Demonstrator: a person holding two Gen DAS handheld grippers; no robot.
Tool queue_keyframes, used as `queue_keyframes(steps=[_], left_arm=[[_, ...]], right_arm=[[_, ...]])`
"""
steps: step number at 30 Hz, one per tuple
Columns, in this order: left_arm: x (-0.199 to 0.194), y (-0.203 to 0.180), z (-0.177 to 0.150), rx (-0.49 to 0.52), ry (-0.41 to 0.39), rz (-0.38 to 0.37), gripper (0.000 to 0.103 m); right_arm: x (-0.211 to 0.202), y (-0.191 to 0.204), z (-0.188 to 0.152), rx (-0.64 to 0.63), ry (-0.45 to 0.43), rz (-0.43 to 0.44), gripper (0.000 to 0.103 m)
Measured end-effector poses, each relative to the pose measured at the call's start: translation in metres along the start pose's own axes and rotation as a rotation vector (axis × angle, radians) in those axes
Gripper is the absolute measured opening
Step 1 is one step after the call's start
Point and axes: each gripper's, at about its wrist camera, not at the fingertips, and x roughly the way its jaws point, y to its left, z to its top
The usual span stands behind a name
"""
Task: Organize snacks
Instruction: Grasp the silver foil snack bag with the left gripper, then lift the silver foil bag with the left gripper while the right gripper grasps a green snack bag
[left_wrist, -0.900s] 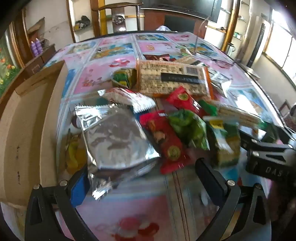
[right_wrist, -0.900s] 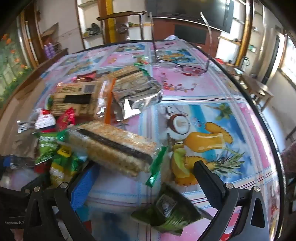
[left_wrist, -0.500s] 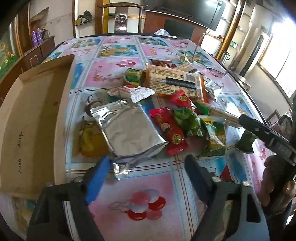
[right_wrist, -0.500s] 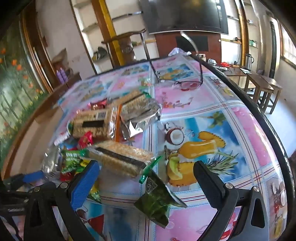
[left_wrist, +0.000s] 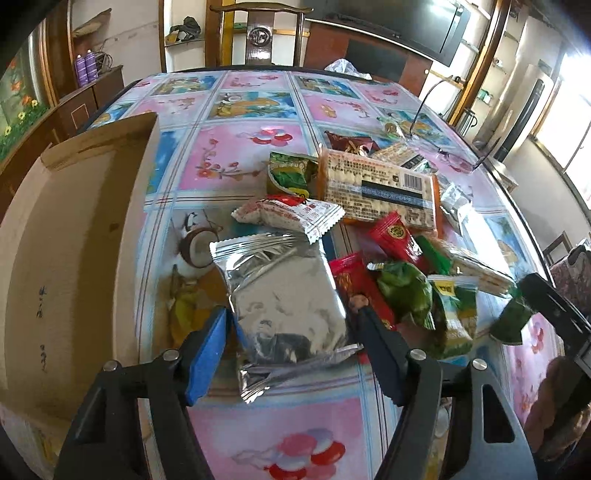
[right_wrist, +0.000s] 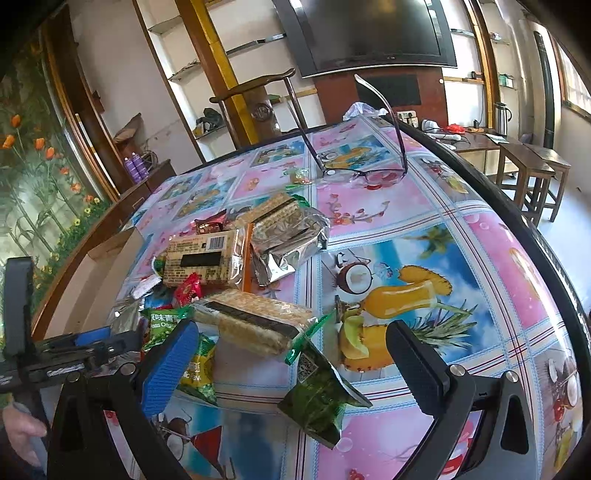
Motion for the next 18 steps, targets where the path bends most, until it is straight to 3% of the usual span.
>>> queue_keyframes(steps=[4, 8, 11, 16, 18], left_arm=[[0.000, -0.004, 0.000, 0.022, -0.028, 0.001, 0.060], [0.002, -0.007, -0.002, 0.031, -0.024, 0.008, 0.057], [0.005, -0.008, -0.002, 0.039, -0.015, 0.012, 0.057], [0.011, -0.011, -0.002, 0.065, -0.003, 0.035, 0.058], [0.013, -0.012, -0.002, 0.080, -0.007, 0.051, 0.058]], right_arm=[[-0.001, -0.008, -0.001, 0.058, -0.005, 0.049, 0.102], [-0.007, -0.026, -0.007, 0.213, -0.069, 0.186, 0.103], [-0.013, -0.022, -0.004, 0.184, -0.104, 0.188, 0.102], [-0.023, -0.024, -0.004, 0.203, -0.158, 0.272, 0.103], [-0.021, -0.031, -0.003, 0.236, -0.130, 0.252, 0.101]])
